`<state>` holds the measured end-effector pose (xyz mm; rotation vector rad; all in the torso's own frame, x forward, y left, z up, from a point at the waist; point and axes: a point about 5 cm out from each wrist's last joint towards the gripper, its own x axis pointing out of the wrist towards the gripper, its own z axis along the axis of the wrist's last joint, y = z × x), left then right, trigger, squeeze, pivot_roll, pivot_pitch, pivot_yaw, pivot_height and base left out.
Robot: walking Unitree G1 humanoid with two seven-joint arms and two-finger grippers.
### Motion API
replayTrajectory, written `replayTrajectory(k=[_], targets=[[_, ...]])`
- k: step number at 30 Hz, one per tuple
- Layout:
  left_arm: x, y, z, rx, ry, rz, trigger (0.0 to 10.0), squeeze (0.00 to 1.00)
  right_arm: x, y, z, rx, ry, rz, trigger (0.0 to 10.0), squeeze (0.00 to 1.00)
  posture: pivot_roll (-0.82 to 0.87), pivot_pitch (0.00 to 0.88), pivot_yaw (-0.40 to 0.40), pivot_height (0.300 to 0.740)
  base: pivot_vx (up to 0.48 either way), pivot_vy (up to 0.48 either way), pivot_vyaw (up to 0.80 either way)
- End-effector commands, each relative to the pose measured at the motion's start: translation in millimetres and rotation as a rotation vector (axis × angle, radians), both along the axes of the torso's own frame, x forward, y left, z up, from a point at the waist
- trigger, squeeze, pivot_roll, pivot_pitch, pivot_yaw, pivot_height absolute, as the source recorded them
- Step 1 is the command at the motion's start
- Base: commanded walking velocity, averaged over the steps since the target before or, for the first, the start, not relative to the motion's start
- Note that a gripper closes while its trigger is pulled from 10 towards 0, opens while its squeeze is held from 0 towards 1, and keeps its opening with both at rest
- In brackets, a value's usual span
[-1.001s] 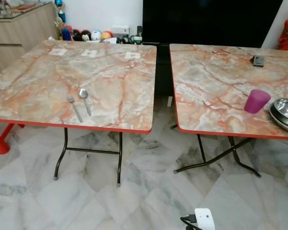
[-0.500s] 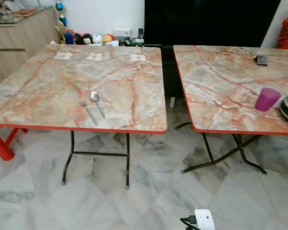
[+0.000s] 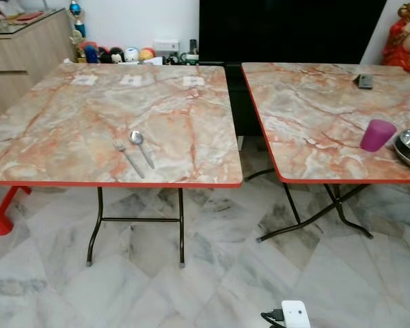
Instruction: Setting the table
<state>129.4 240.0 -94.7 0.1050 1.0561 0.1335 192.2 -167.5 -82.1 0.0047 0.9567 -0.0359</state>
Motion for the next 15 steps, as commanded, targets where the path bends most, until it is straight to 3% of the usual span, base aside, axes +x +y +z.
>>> replayTrajectory(k=[1, 15], targets=[[-5.8, 1.9, -1.4, -0.005, 0.01, 0.022, 10.0, 0.0, 0.4, 0.4, 0.2, 0.008, -0.003, -0.012, 10.0, 0.0, 0.04, 0.063, -0.009, 0.74, 0.0, 0.48, 0.0], [-1.5, 1.3, -0.3, -0.004, 0.002, 0.018, 10.0, 0.0, 1.1, 0.5, 0.6, 0.009, -0.004, -0.013, 10.0, 0.0, 0.04, 0.07, -0.007, 0.74, 0.0, 0.48, 0.0]])
